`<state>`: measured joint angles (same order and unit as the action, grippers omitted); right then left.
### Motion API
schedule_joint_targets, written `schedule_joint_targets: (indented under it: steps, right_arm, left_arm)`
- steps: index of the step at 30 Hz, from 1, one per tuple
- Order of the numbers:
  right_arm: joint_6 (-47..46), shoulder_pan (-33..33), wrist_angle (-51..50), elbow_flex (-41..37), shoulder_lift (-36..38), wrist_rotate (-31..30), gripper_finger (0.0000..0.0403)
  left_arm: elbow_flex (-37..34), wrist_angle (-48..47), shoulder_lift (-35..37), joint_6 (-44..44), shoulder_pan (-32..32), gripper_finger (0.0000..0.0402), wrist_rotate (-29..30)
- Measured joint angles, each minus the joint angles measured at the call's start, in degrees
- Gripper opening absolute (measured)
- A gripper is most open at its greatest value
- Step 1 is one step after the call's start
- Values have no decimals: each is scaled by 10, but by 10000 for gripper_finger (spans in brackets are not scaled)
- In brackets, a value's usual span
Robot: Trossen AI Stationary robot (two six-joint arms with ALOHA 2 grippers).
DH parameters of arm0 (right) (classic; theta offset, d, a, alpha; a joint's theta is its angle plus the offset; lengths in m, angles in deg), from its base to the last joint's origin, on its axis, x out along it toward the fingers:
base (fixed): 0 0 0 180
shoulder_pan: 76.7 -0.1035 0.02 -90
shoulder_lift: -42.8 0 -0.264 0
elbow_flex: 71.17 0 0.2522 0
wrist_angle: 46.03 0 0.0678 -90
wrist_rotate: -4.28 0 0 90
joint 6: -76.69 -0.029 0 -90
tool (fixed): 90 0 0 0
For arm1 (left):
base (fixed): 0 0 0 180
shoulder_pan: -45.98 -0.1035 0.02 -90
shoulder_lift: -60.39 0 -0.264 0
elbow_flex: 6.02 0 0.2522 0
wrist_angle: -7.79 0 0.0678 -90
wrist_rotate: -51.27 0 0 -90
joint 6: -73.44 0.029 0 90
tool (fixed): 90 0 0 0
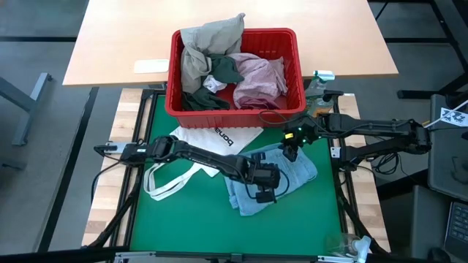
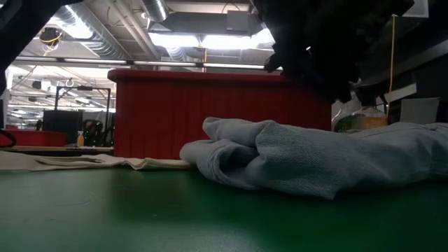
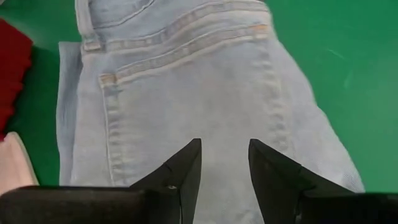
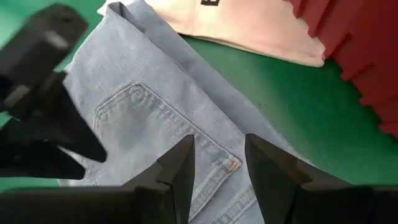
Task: Fold laundry
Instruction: Fold the green shirt
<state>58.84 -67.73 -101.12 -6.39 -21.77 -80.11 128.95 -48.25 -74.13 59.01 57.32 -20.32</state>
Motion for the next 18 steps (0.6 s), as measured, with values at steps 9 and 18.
schedule_joint_targets:
  steps: [9,18]
  right_arm:
    - [31,0,10,0,1,0,143]
    - [79,1,15,1,41,-18,143]
  left_arm:
    - [120,-160,0,15,-57,129,-147]
    - [119,-240,105,45,-126,129,-158]
